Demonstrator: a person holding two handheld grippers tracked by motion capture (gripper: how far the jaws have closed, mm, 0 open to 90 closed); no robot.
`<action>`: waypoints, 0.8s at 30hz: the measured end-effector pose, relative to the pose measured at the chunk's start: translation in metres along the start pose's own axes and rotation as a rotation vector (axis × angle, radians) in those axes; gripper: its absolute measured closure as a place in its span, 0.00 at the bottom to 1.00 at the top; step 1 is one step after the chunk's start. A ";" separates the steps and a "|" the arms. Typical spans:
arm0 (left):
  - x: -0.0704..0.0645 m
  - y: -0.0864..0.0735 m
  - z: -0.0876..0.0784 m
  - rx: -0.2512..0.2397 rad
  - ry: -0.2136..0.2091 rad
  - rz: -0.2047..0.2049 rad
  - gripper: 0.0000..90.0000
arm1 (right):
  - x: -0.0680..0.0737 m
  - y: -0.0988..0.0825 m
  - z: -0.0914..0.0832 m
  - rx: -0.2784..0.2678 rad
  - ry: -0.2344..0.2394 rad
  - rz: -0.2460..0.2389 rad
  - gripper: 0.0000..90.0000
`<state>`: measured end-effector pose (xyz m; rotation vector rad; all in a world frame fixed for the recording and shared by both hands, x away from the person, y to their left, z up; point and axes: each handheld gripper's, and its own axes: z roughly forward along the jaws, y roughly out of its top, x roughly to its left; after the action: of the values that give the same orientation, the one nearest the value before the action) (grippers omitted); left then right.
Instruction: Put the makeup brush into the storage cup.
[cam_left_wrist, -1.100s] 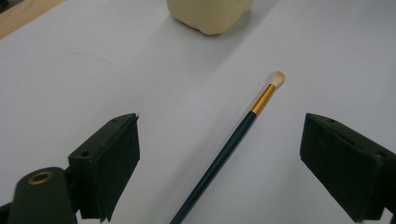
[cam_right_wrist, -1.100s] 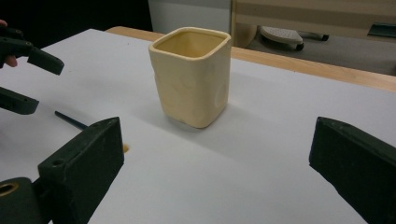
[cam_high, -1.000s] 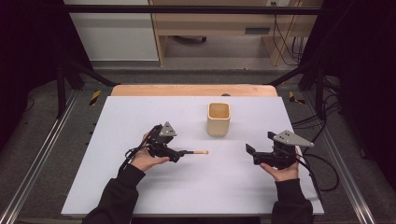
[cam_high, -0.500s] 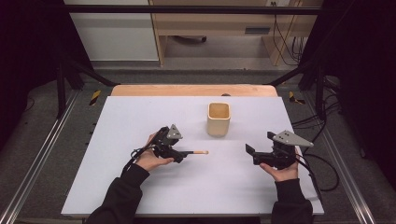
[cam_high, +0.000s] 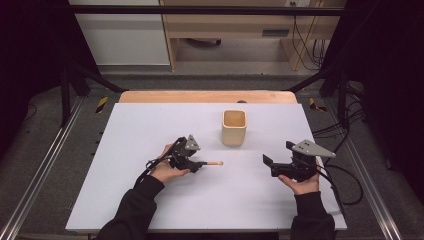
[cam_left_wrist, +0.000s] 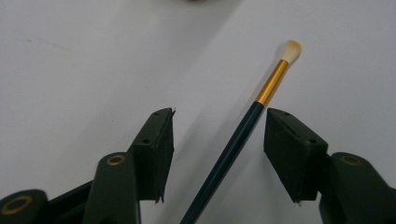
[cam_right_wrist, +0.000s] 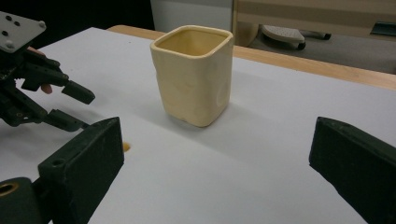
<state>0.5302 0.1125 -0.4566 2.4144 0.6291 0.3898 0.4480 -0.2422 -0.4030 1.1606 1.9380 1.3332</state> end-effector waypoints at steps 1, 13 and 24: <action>-0.001 0.000 0.001 -0.002 0.002 0.001 0.51 | 0.000 0.000 0.000 0.001 -0.001 -0.003 0.04; -0.003 0.000 0.009 0.035 -0.051 0.012 0.73 | 0.001 0.000 0.000 0.004 0.003 -0.001 0.04; -0.005 0.001 0.009 0.045 -0.074 -0.015 0.86 | 0.001 0.000 0.001 0.009 0.002 0.001 0.04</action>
<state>0.5297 0.1047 -0.4633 2.4534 0.6283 0.2813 0.4479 -0.2411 -0.4036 1.1645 1.9470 1.3285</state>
